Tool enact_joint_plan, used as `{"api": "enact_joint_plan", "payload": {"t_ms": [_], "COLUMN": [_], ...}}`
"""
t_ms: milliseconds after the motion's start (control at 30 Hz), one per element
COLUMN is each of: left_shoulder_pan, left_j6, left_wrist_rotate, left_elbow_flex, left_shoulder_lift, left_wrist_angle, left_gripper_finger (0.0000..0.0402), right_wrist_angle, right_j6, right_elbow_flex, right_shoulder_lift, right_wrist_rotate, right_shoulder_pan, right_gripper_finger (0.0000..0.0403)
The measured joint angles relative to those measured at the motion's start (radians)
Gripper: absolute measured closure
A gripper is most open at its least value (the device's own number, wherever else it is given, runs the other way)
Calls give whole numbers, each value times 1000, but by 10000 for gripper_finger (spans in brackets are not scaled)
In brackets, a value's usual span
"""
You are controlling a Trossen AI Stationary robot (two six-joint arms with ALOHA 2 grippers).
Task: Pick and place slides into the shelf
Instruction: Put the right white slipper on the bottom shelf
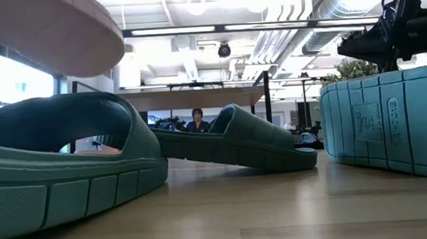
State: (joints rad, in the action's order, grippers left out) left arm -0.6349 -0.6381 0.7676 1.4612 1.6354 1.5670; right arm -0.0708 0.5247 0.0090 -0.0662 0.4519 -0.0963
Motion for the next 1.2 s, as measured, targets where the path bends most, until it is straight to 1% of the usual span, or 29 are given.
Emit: {"api": "enact_joint_plan", "payload": {"t_ms": [100,233,333,400,467,600,700,767,900,1100,1133,1200], "left_shoulder_pan": [42,111,180,232,285,375,429,455,473,471,471,471], "left_j6": [159,380,519,598,681,809,842,841,828,920,922,910], "left_wrist_rotate": [-36,-77,-109,-160,-207,-292,-342,-338,-261,-251,-236,-169], "left_elbow_flex": [0,0,0,-3,-30,-103,-171,-222,-314,-476,-501,-543], "left_shoulder_lift": [-62,-107,-114,-113,-115,-112,-112,-112,-112,-112,-112,-112], "left_wrist_angle": [-36,-126,-177,-206,-274,-411,-482,-504,-523,-715,-742,-784], "left_gripper_finger": [399,400,400,400,400,401,401,401,401,401,401,401], "right_wrist_angle": [0,0,0,0,0,0,0,1,0,1,1,1], "right_j6": [0,0,0,0,0,0,0,0,0,-6,-6,-6], "right_elbow_flex": [0,0,0,0,0,0,0,0,0,0,0,0], "right_shoulder_lift": [0,0,0,0,0,0,0,0,0,0,0,0], "right_wrist_rotate": [0,0,0,-1,-1,-1,-3,-3,-3,-2,-2,-2], "right_shoulder_pan": [0,0,0,0,0,0,0,0,0,0,0,0], "right_gripper_finger": [403,403,403,403,403,403,403,403,403,403,403,403]}}
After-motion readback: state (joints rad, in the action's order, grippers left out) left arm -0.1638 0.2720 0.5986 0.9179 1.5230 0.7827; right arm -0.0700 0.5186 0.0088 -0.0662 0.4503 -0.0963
